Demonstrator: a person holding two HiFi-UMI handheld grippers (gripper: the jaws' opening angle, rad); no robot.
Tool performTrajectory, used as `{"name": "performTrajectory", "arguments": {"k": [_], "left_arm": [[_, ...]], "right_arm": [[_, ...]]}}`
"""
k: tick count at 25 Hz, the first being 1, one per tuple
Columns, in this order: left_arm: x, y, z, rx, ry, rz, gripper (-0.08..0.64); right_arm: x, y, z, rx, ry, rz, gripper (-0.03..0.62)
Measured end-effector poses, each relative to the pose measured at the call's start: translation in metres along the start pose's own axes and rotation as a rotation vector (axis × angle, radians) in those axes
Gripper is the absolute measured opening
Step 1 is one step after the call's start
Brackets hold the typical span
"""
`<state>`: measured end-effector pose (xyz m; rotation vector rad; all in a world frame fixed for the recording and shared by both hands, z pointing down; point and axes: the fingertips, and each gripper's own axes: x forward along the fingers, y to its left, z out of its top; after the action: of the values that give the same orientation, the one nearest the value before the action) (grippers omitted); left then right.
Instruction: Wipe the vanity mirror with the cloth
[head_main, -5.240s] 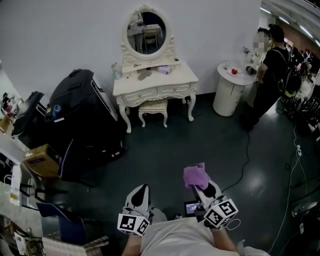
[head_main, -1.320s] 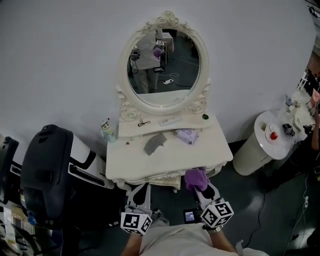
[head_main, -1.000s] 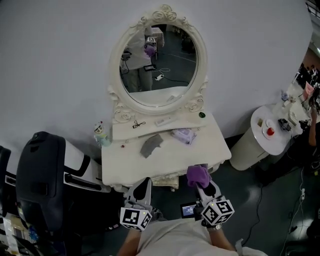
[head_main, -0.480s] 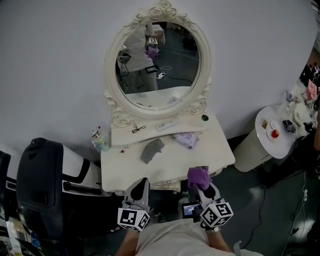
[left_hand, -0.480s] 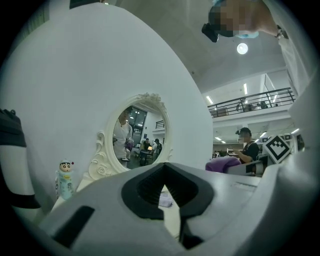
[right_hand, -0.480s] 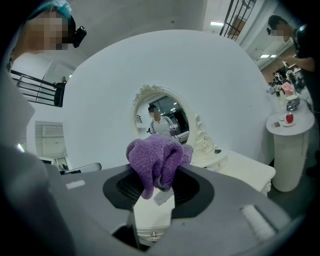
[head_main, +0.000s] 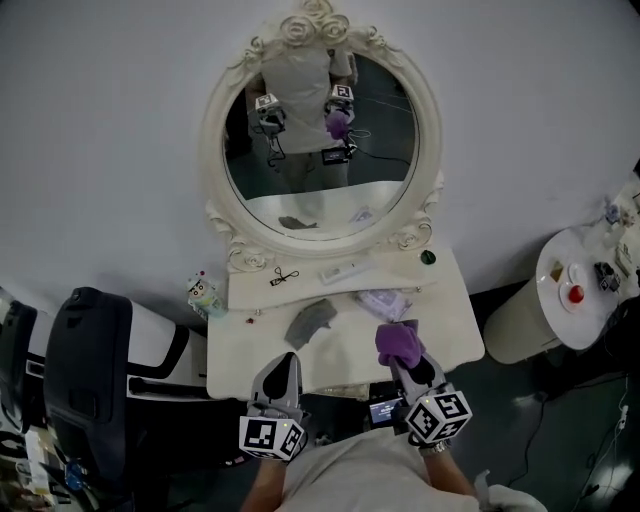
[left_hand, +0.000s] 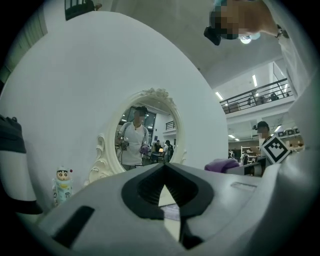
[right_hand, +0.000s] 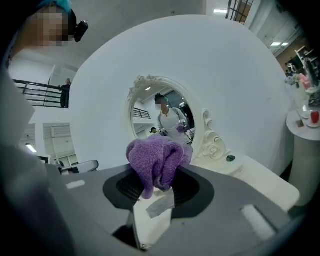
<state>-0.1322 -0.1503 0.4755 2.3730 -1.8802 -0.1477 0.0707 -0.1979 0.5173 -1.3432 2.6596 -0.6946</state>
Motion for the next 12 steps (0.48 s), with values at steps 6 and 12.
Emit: {"name": "performTrajectory", "arguments": {"k": [6,12], "left_arm": [[0.062,-0.006,0.008,0.008,-0.032,0.050,0.002],[0.095,-0.008,0.011,-0.008,-0.072,0.115,0.002]], "right_arm": [[0.044,-0.045,0.042,-0.034,-0.002,0.049,0.143],[0.068,-0.073,0.057,-0.077,0.035,0.092,0.143]]}}
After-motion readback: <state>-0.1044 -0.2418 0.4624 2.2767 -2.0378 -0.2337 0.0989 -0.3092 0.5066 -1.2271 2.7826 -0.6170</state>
